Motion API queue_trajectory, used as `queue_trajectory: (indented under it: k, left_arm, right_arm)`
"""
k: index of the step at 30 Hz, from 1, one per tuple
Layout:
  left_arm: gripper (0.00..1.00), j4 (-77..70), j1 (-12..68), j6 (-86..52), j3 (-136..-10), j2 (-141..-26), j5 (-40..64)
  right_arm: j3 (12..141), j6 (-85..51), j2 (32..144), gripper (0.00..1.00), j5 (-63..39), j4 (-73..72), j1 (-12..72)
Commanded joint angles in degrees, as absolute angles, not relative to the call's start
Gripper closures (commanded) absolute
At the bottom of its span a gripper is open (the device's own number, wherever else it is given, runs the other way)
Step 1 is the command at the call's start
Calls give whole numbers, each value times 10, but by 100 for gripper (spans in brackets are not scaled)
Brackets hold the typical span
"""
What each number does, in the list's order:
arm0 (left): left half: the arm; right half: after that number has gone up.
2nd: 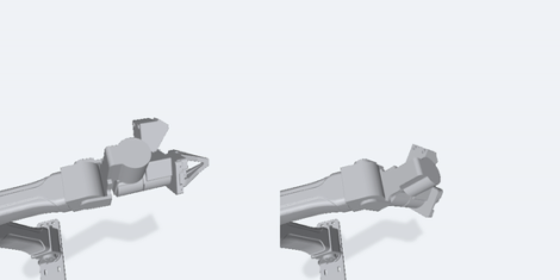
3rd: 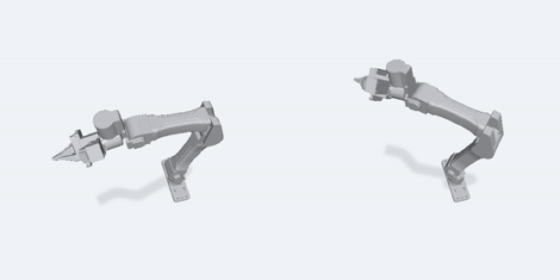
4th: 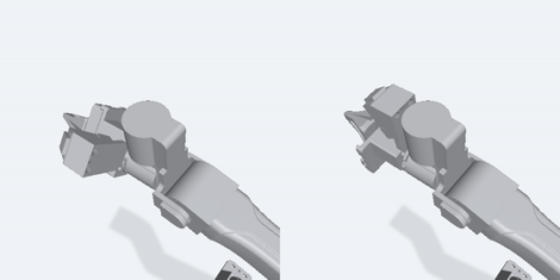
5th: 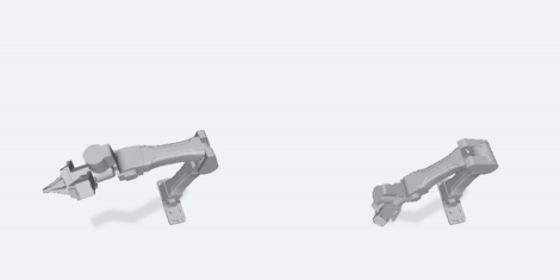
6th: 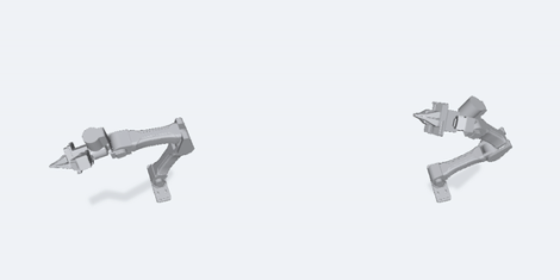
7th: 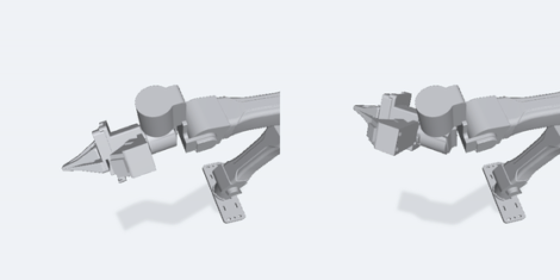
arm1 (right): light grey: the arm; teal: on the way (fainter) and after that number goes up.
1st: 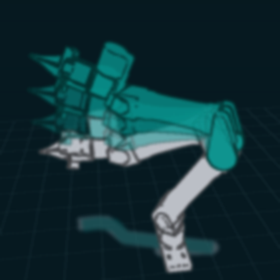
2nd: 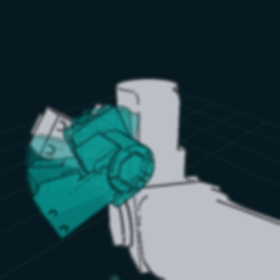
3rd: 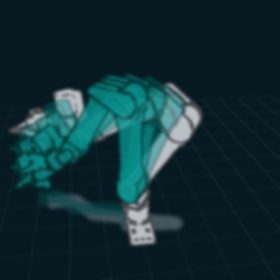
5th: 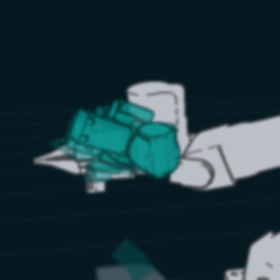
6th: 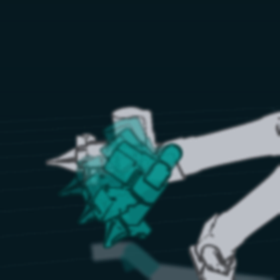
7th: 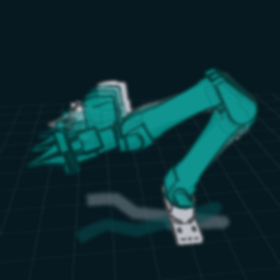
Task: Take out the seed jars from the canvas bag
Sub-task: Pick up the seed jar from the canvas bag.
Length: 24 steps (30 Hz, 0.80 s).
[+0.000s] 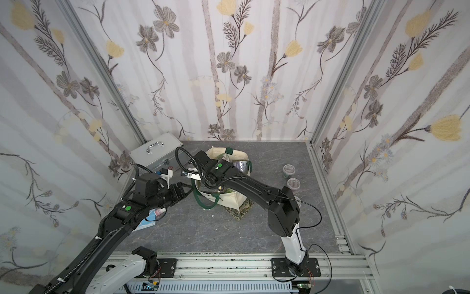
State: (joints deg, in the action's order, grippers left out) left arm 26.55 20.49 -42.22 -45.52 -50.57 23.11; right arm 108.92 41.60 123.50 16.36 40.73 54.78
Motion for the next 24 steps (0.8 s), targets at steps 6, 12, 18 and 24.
queue_trajectory:
  k: [6,12,18,24]
  left_arm:
    - [31,273,202,-418,-460,-500,224]
    - [31,273,202,-420,-462,-500,227]
    - [31,275,203,-423,-465,-495,227]
    - [30,278,202,-425,-468,-495,228]
  right_arm:
    - [1153,336,1247,33,145,422,539]
    - [1154,272,1203,42,110,415,539]
    - [1129,190,1139,43,79,379,539]
    - [1010,123,1037,43,55,288,538]
